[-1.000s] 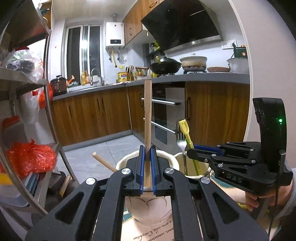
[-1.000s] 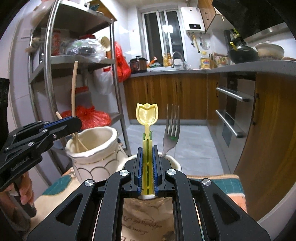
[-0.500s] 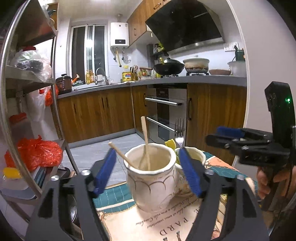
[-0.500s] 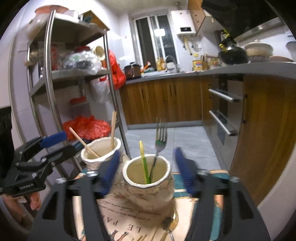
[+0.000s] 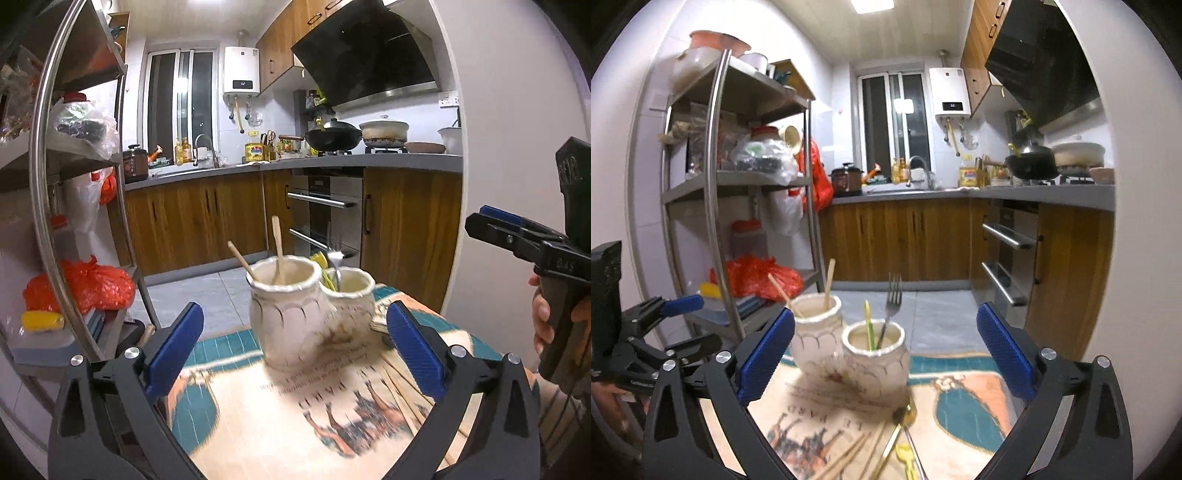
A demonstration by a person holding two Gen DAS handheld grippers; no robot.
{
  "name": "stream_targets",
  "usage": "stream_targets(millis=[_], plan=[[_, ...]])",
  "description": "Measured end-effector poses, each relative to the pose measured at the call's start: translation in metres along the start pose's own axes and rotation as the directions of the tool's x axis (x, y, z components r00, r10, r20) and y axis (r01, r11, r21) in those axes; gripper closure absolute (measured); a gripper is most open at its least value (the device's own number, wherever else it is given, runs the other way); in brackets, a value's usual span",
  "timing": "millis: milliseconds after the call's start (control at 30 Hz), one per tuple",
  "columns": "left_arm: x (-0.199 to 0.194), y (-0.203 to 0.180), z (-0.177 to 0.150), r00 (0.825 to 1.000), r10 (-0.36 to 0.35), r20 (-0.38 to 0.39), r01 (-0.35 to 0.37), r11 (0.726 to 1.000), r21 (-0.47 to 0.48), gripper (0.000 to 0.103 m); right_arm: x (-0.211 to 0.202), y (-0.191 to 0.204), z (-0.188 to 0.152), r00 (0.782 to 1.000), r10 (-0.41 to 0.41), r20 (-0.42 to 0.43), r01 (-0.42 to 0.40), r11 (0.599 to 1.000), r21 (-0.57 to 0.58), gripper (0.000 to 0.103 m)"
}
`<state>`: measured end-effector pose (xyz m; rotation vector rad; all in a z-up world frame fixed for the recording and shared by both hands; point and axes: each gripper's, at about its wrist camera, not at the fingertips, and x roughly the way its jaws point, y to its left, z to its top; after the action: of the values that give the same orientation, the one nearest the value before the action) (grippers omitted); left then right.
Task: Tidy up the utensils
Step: 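Open and withdraw both tools from the ceramic holder, then move the right tool to the yellow tongs while the left tool approaches the chopsticks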
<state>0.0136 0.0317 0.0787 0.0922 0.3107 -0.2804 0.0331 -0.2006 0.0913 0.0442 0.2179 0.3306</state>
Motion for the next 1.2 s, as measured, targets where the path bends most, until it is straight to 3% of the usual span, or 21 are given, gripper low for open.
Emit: stream_targets(millis=[267,500,800,967,1100,1133,1200], plan=[[-0.004,-0.009,-0.031,0.998,-0.004,-0.057,0.002,0.999,-0.037,0.005,-0.014,-0.016,-0.028,0.994,-0.042,-0.102,0.045,0.998,0.034,0.005],[0.003,-0.008,-0.048,0.996,0.0,-0.093,-0.005,0.999,-0.045,0.005,-0.013,-0.027,-0.06,0.976,-0.086,-0.199,0.094,0.995,0.035,0.005],[0.022,-0.023,-0.065,0.983,-0.01,-0.181,0.006,1.0,-0.024,0.005,0.005,-0.024,-0.084,0.93,-0.142,-0.339,0.121,0.989,-0.081,0.005],[0.028,-0.034,-0.072,0.977,-0.016,-0.212,0.019,1.0,0.01,0.005,0.021,-0.02,-0.1,0.888,-0.155,-0.433,0.119,0.987,-0.109,0.005],[0.035,-0.039,-0.077,0.971,-0.018,-0.24,0.024,0.999,0.025,0.005,0.029,-0.018,-0.111,0.87,-0.135,-0.474,0.095,0.99,-0.107,0.01],[0.037,-0.039,-0.079,0.968,-0.018,-0.248,0.026,0.999,0.027,0.005,0.03,-0.017,-0.112,0.867,-0.129,-0.481,0.088,0.99,-0.107,0.015],[0.039,-0.04,-0.081,0.965,-0.016,-0.26,0.026,0.999,0.035,0.005,0.033,-0.015,-0.115,0.858,-0.118,-0.499,0.074,0.992,-0.106,0.035]])
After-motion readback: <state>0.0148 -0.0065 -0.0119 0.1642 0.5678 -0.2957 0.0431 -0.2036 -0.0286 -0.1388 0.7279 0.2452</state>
